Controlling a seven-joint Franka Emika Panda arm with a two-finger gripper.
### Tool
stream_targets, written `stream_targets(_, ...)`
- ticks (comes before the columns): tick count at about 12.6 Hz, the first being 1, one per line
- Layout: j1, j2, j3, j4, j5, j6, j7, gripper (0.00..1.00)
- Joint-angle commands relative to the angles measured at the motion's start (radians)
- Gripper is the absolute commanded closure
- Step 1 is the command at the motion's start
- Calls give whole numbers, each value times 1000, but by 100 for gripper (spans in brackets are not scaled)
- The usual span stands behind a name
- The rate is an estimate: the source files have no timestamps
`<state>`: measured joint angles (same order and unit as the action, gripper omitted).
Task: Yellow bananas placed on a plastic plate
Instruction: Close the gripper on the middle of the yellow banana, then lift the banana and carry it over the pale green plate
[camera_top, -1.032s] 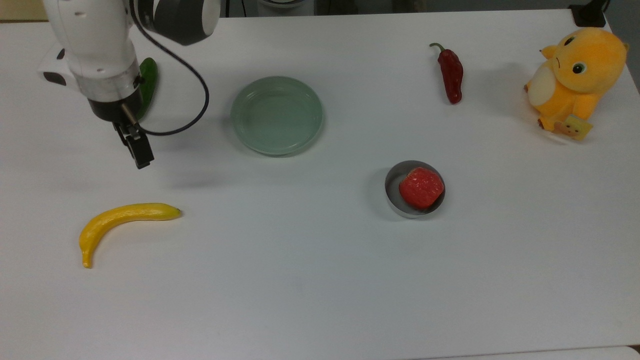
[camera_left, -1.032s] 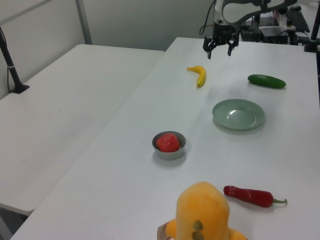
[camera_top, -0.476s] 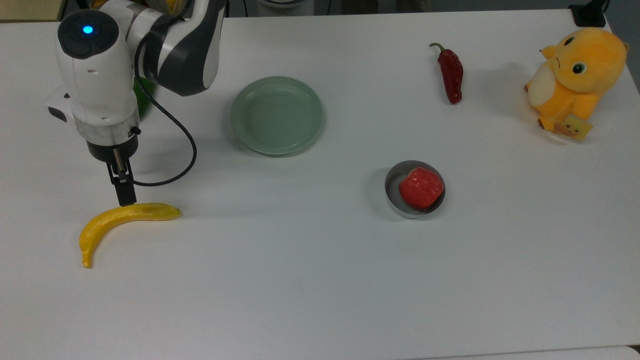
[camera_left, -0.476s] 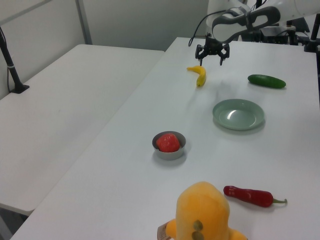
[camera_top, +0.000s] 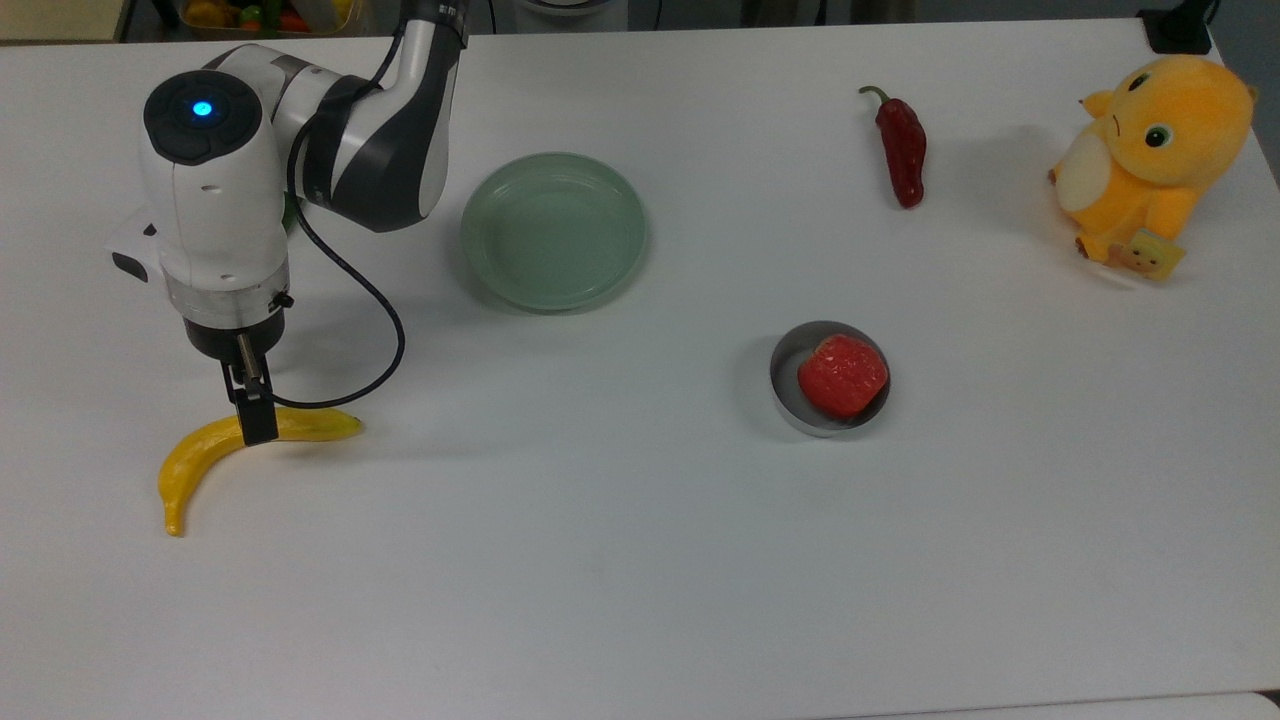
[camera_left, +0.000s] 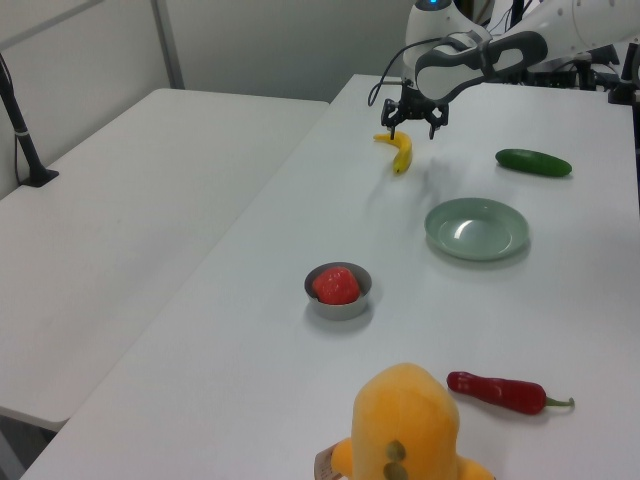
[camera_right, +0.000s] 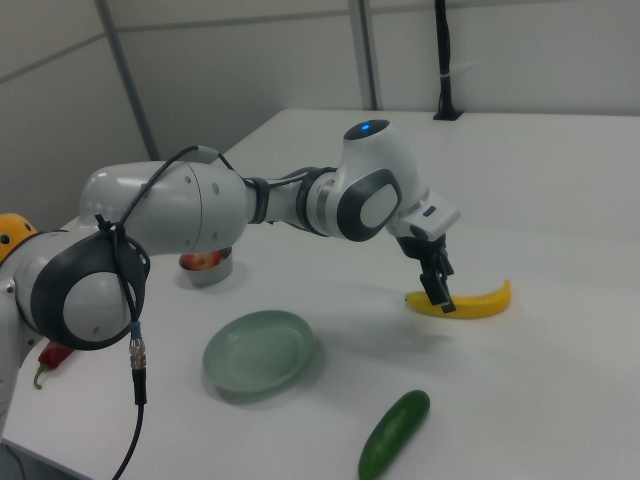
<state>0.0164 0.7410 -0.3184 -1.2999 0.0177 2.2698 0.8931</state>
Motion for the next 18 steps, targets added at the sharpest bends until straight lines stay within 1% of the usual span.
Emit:
stream_targets(1, 14, 37, -13, 14, -2, 37, 18, 0)
stream_targets(3, 14, 67, -11, 22, -4, 42, 17, 0)
stream_targets(4, 14, 74, -11, 22, -4, 43, 17, 7)
stream_targets(5, 14, 75, -10, 22, -7, 45, 18, 48)
stream_targets(6, 14, 75, -8, 22, -7, 60, 17, 73)
stream_targets(8, 14, 75, -7, 19, -10, 94, 14, 82)
stream_targets(10, 14, 75, -7, 19, -10, 96, 12, 83)
stream_targets(12, 14, 54, -7, 15, -12, 96, 6, 83)
stream_targets(13, 14, 34, -5, 10, -12, 94, -3, 83)
stream_targets(15, 13, -35, -2, -39, -10, 94, -28, 82)
stream_targets(16, 8, -78, 28, -76, -13, 94, -58, 82)
stream_targets(17, -19, -148, 88, -146, -24, 94, -98, 82)
stream_targets(18, -29, -214, 117, -210, -31, 94, -132, 82)
